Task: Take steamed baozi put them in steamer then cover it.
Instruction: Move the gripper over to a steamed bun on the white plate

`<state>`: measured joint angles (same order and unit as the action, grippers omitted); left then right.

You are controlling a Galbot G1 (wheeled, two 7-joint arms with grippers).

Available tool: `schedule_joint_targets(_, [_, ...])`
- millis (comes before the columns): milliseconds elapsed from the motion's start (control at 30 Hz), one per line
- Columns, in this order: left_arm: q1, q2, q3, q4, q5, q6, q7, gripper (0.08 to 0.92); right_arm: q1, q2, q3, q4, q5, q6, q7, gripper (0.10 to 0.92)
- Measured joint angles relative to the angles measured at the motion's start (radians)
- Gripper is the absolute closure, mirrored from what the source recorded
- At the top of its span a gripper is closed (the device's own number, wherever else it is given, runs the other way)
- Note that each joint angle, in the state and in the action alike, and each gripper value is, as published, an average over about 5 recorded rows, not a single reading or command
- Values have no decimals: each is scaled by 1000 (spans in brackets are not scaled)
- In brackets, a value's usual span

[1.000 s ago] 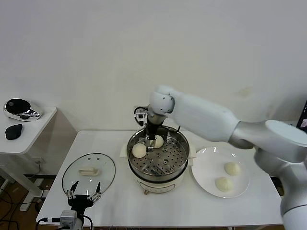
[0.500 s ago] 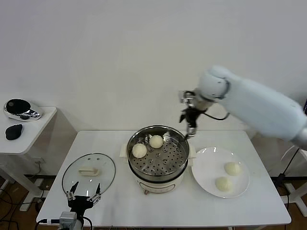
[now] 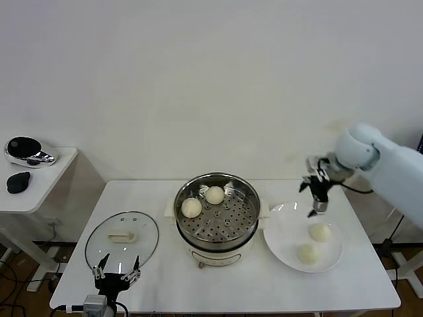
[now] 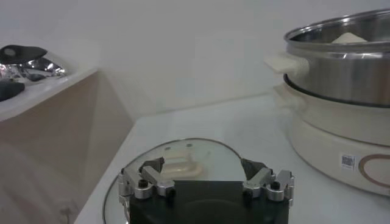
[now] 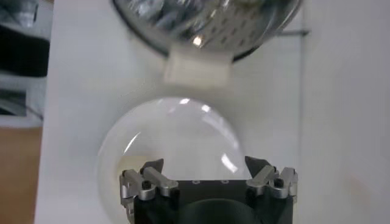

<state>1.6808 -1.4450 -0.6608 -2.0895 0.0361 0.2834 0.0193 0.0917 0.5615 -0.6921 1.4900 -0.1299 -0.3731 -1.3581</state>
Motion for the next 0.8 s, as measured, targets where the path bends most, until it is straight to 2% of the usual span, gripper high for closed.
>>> schedule_joint_targets(800, [1,-9,-1,20,17,0,0,177,-217,50,61,-72,-101,21,30,203])
